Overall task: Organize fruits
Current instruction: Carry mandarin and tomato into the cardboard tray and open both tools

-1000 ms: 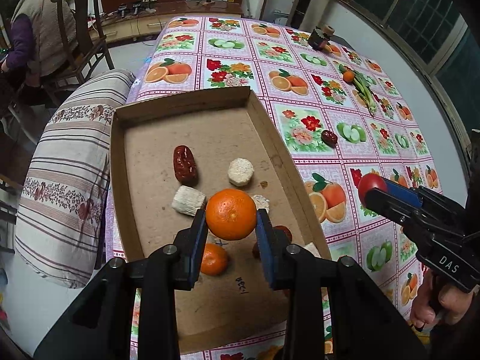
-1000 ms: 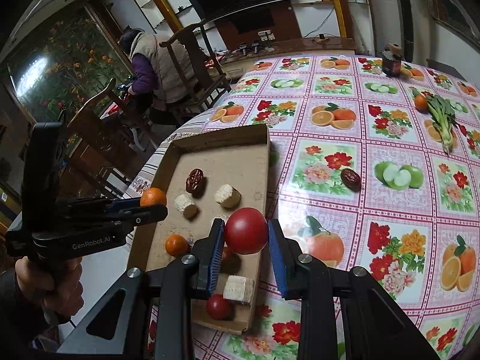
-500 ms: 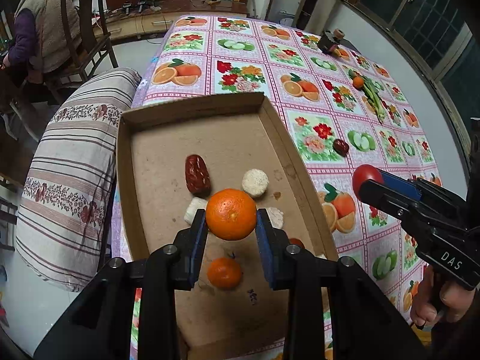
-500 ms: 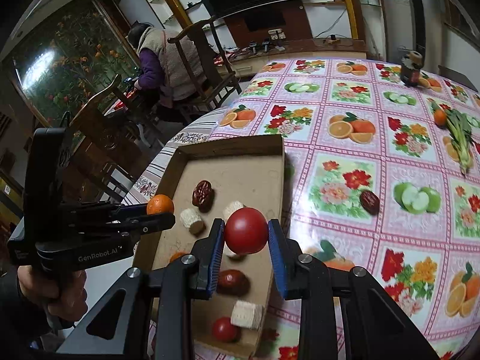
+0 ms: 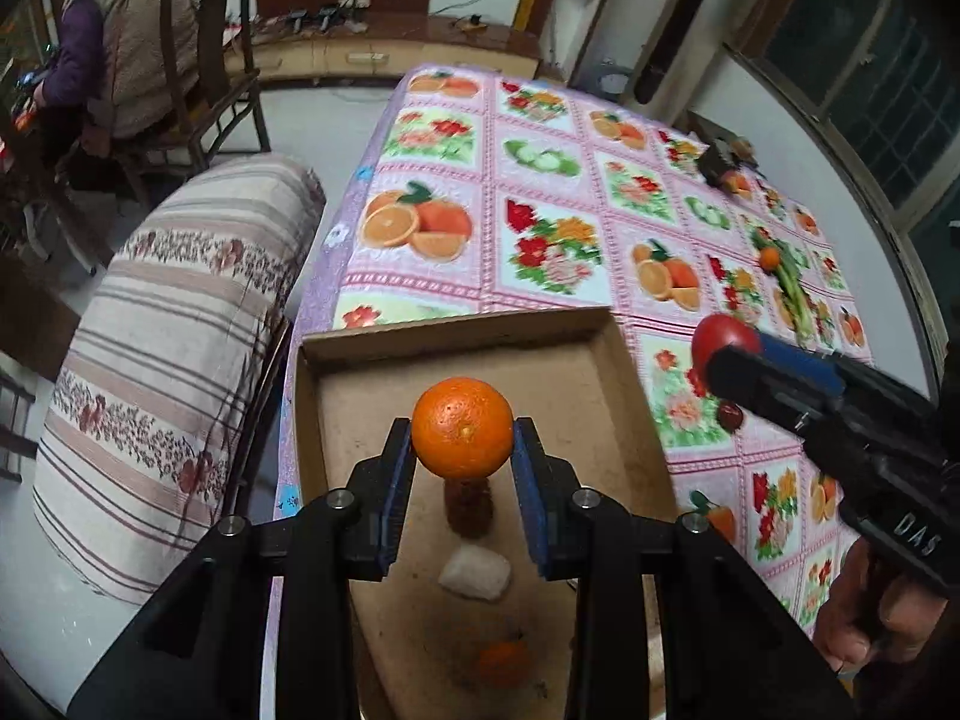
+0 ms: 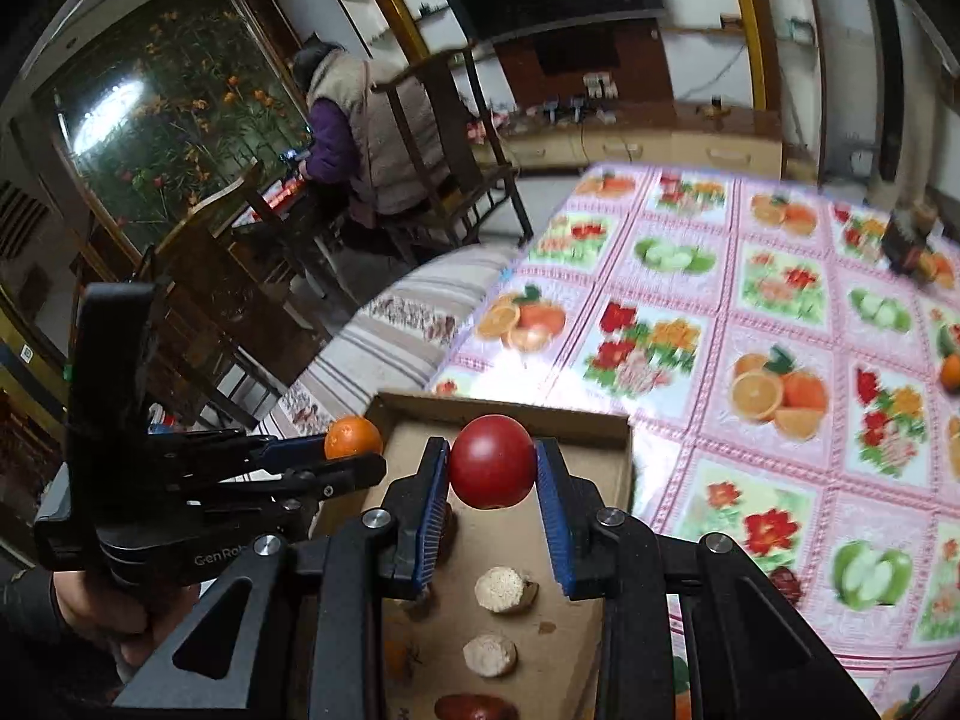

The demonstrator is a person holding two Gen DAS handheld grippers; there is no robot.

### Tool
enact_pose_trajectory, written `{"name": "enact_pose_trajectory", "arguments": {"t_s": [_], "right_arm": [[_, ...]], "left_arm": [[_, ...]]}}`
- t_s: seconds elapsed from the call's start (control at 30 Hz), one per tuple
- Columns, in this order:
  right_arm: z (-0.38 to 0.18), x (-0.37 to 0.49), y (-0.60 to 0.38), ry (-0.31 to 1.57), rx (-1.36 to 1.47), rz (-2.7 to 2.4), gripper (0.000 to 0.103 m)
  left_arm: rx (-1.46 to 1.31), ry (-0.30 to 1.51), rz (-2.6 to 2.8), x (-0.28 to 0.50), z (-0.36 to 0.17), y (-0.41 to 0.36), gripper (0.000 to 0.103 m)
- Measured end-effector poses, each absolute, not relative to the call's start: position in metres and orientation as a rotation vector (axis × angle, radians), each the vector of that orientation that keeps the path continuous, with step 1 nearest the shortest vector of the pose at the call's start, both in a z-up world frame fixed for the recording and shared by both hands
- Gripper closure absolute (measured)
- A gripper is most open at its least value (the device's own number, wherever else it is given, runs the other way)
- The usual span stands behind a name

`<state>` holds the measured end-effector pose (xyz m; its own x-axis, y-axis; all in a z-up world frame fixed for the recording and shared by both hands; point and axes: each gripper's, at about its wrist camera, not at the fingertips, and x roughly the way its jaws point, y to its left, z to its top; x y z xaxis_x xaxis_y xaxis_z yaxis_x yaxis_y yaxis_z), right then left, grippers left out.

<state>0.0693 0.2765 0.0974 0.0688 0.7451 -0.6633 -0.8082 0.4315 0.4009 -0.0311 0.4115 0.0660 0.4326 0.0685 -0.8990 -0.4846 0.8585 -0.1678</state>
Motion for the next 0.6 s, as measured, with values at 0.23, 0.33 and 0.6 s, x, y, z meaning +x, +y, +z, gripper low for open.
{"name": "enact_pose_trajectory", "arguments": {"t_s": [0.23, 0.33, 0.6], "right_arm": [[0.042, 0.064, 0.308, 1.038, -0.179, 1.149, 0.073], [0.026, 0.065, 0.315, 1.064, -0.202, 1.138, 0.073], [0.004, 0.062, 0.330, 1.105, -0.267, 1.140, 0.073]], "left_arm": [[-0.472, 1.140, 0.383, -0.024, 0.029, 0.418, 0.073], [-0.480, 1.163, 0.387, -0.020, 0.017, 0.419, 0.073], [-0.483, 1.195, 0.384, -0.015, 0.001, 0.422, 0.073]]}}
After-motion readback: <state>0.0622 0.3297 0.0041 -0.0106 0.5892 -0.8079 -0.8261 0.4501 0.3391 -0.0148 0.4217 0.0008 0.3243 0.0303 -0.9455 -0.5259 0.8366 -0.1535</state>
